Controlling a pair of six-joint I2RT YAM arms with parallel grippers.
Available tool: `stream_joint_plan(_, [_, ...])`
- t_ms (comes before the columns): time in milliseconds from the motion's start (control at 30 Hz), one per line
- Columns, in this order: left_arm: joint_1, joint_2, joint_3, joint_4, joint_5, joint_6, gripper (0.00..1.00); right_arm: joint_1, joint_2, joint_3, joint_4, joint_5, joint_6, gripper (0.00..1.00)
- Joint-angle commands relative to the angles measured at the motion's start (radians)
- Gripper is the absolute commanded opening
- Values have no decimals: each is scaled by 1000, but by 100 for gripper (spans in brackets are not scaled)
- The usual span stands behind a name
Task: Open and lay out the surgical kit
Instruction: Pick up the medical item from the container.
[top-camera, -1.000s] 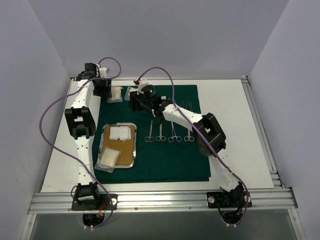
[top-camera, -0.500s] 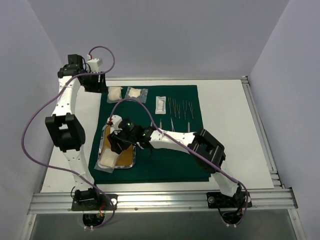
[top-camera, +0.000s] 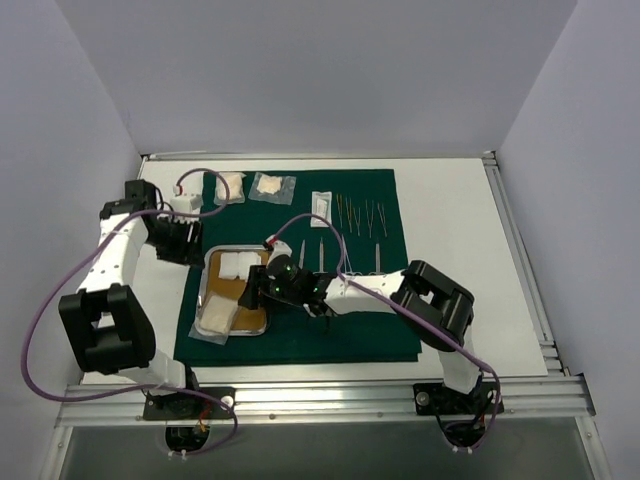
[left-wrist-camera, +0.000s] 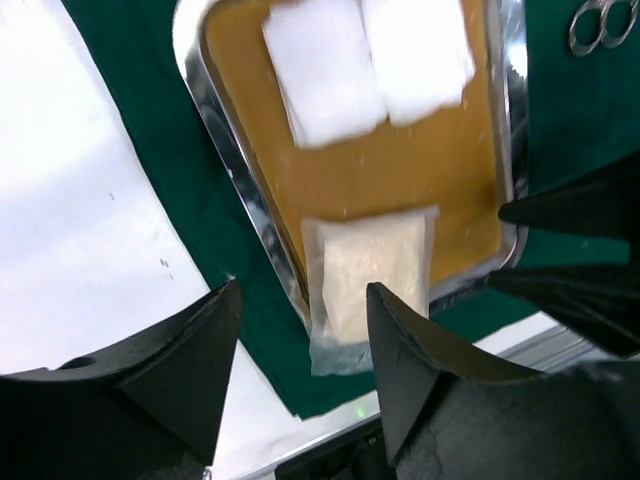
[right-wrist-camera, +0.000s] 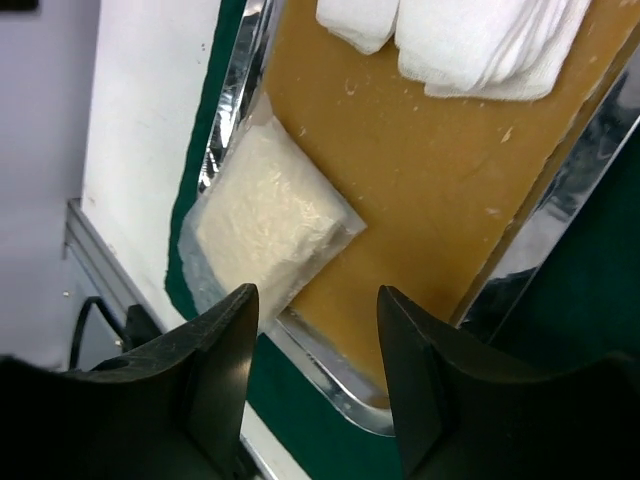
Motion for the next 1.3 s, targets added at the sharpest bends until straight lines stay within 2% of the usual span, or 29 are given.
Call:
stream_joint_plan(0, [-1,-104,-86,31,-46,63,61,33,-6,-24,161,-8,165,47])
stream_joint_plan(133, [-9,-150,-198,53,-87,85,52,45,22,-22,177,-3,194,45])
stream_joint_plan(267, [-21,-133,-237,59,-75,111,50,45,52,-5,170,-6,204,45])
stream_joint_plan(567, [-81,-42,-243,57,-78,153,42,46,88,70,14,1,208,43])
stream_joint_plan(733, [-102,-1,-276,100,-92,166,41,45,163,128,29,-32,230,43])
stream_joint_plan(967, [-101,50,-280,116,-82,184,34,33,233,170,94,-75,283,42])
stream_joint_plan(1267, [-101,94,-298,117,-61,213,25,31,235,190,26,-5,261,43])
